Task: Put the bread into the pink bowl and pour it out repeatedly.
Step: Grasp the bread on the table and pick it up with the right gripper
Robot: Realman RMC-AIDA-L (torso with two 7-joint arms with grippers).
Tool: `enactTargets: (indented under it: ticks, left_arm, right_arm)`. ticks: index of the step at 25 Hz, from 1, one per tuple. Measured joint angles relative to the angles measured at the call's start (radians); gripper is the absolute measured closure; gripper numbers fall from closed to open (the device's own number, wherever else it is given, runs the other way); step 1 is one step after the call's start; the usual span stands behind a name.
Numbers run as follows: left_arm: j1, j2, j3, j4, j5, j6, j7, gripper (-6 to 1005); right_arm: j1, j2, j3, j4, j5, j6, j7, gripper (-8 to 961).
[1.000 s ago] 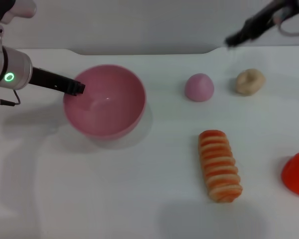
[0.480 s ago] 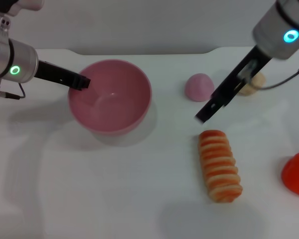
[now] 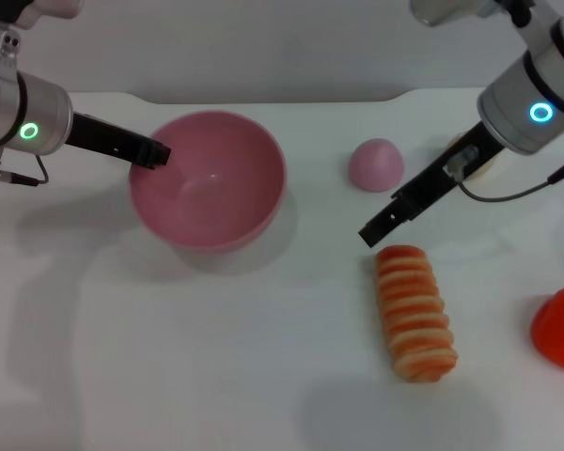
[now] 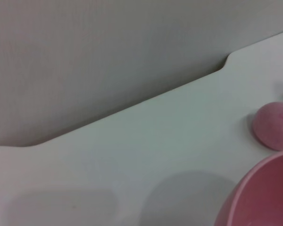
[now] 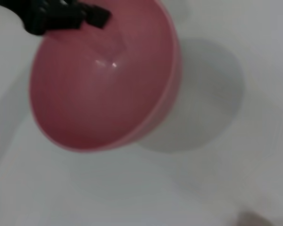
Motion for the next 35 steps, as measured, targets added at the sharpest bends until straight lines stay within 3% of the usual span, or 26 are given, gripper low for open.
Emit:
enactTargets:
  ticks: [9,35]
  left_arm:
    - [0.001,0.000,-0.003,-0.001,0.000,-0.004,0.000,959]
    - [-0.001,-0.003,0.005,-0.018,-0.002,-0.001,-0.001,958]
  right_arm:
    - [0.005,-0.002,-0.021,-0.017,-0.125,0.037,0.085,255]
    - [-0.024,0.007,-0.048,0.194,-0.060,-0.064,0.033,255]
